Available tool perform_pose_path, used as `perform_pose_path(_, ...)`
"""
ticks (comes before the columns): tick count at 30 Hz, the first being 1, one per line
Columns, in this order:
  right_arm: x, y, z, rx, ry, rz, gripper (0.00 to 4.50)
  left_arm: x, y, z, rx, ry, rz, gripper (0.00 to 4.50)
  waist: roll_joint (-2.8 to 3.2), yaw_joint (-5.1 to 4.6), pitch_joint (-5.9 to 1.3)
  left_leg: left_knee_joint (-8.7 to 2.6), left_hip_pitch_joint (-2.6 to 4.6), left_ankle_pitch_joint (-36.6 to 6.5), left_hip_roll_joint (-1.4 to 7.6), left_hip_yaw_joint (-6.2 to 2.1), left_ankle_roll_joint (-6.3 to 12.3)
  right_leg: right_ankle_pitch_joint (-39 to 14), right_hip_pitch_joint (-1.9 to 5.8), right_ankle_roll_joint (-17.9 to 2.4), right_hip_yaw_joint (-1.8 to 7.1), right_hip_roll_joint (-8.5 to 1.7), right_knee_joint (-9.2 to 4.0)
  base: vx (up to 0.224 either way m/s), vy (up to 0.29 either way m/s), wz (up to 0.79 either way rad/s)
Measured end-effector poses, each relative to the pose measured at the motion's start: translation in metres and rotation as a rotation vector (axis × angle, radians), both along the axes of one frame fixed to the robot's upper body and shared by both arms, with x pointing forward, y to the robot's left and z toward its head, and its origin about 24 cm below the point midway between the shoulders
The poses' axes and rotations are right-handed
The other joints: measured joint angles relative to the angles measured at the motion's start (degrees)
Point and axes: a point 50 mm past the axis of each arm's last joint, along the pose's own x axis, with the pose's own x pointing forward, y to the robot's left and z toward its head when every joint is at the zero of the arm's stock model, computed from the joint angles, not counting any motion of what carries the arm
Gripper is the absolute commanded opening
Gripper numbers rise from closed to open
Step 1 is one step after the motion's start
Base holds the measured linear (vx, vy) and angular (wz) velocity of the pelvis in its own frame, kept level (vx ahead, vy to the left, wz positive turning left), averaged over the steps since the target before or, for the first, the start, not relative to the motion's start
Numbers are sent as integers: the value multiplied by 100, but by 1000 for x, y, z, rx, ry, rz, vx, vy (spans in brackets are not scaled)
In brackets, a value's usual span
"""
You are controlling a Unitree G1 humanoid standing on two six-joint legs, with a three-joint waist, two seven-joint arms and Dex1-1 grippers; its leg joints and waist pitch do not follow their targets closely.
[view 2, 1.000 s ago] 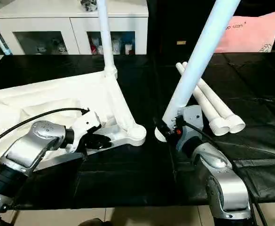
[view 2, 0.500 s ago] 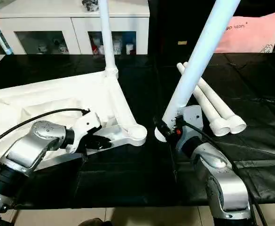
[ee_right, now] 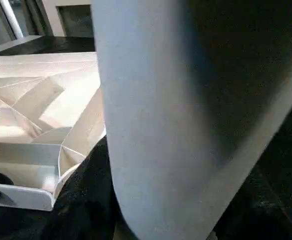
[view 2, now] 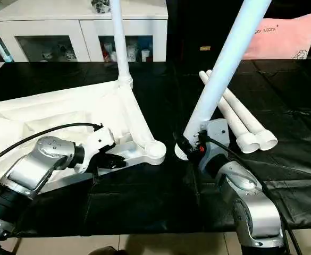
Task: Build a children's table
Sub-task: Insert table leg to table base
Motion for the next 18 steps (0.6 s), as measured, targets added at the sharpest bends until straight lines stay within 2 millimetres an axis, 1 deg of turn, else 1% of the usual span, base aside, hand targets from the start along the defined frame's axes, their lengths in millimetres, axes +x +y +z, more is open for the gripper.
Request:
perform_pose_path(1, 0, 0, 0, 0, 0, 0, 196, 0, 0, 0, -1, 1, 0, 0, 0, 0, 0, 0, 0, 0, 0, 0, 0, 0, 0, 0, 0, 0, 0, 0, 0, 0)
perform_pose_path(2, 0, 0, 0, 0, 0, 0, 196, 0, 0, 0, -1, 1, 1, 43, 0, 0, 0, 0, 0, 0, 0, 0, 0, 0, 0, 0, 0, 0, 0, 0, 0, 0)
perform_pose_path(3, 0, 0, 0, 0, 0, 0, 196, 0, 0, 0, -1, 1, 2, 54, 0, 0, 0, 0, 0, 0, 0, 0, 0, 0, 0, 0, 0, 0, 0, 0, 0, 0)
perform_pose_path(18, 0, 0, 0, 1, 0, 1, 196, 1, -1, -5, -5, 12, 21, 54, 0, 9, 0, 0, 0, 0, 1, 0, 0, 0, 0, 0, -1, 0, 1, 0, 0, 0)
